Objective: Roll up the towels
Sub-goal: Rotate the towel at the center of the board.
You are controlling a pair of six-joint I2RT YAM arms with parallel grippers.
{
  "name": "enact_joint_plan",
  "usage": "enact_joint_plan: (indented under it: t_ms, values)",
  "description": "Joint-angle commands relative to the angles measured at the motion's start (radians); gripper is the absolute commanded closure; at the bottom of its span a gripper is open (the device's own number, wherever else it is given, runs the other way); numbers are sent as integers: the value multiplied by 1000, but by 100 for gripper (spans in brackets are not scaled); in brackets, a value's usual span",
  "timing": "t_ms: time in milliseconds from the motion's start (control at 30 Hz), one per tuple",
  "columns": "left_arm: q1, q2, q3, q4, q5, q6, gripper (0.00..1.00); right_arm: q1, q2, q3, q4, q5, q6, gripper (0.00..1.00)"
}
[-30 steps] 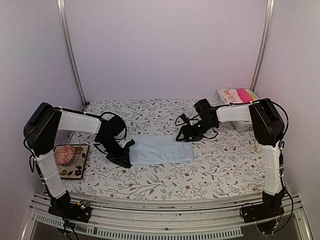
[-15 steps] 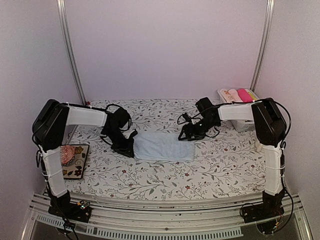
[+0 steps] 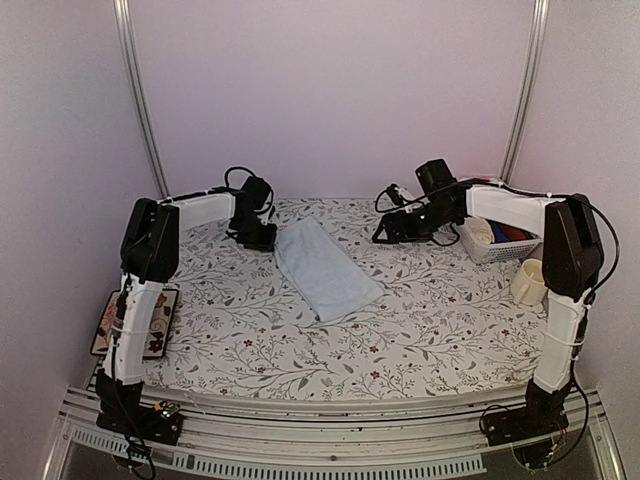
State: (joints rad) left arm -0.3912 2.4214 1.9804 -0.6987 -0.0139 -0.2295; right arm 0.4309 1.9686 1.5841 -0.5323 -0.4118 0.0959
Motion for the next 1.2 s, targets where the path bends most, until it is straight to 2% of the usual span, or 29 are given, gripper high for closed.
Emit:
enact_joint_plan:
  t_ms: [0,67,100,133,167,300,400,567,667,800,1167]
  values:
    - [8,24,141,-61,-102,-10,62,0,21,-15,-22,32,-20,9]
    - [7,-53,68,-15,-128,-10,50,0,18,-44,-4,24,-6,9]
    - [8,-104,9,19,-142,-11,39,0,19,-56,4,9,0,9]
    - [8,-155,-62,59,-153,-10,14,1,19,-69,13,-5,9,9]
    - [9,-216,-131,127,-153,-10,5,2,19,-80,23,-15,14,9]
    - [14,-462,-433,350,-87,-59,3,6,27,-110,47,-35,28,9]
    - [36,-547,-535,452,39,-99,3,10,35,-114,47,-37,23,9]
    - [54,-393,-388,252,107,-157,3,16,44,-115,52,-39,19,9]
    - [52,-370,-408,284,159,-252,6,26,47,-117,57,-41,18,9]
    - [49,-321,-387,280,201,-343,15,40,56,-128,66,-40,24,9]
    - [41,-152,-263,278,254,-390,22,68,115,-165,108,-70,20,9]
